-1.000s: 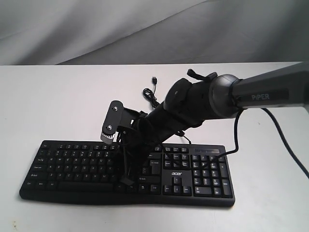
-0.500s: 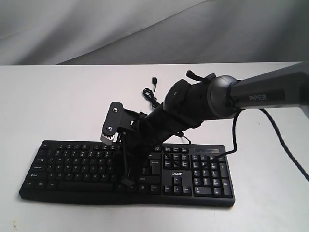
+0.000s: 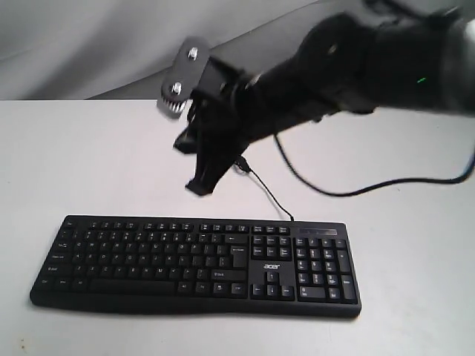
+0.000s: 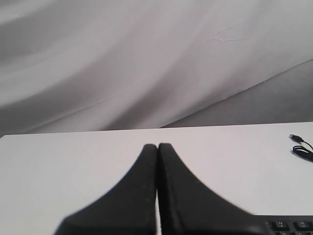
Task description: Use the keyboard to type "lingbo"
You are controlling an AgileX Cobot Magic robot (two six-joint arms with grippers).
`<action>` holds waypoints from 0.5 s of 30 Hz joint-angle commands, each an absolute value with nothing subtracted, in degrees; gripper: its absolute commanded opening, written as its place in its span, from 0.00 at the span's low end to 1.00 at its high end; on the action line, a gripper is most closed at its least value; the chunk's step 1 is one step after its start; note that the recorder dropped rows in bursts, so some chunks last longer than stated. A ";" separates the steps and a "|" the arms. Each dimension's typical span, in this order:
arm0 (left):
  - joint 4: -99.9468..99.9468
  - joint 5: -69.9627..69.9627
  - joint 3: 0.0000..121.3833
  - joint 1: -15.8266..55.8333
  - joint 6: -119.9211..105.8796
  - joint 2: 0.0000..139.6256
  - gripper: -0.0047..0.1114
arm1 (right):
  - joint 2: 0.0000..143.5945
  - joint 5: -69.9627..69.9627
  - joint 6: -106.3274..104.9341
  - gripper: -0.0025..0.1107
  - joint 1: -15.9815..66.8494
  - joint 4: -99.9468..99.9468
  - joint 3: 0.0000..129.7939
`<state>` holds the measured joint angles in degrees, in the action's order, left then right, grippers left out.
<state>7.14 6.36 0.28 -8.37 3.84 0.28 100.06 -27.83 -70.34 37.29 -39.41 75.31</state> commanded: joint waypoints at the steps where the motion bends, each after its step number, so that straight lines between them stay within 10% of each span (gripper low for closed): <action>1: 7.16 5.79 0.00 -7.99 3.96 0.00 0.04 | 81.58 -26.04 -62.44 0.02 35.76 -33.17 72.03; 11: 7.16 5.79 0.00 -7.99 3.96 0.00 0.04 | 43.22 -16.96 -60.94 0.02 34.68 -32.30 65.49; 15: 7.16 5.79 0.00 -7.99 3.96 0.00 0.04 | 30.36 -20.13 -25.05 0.02 34.68 -9.17 65.38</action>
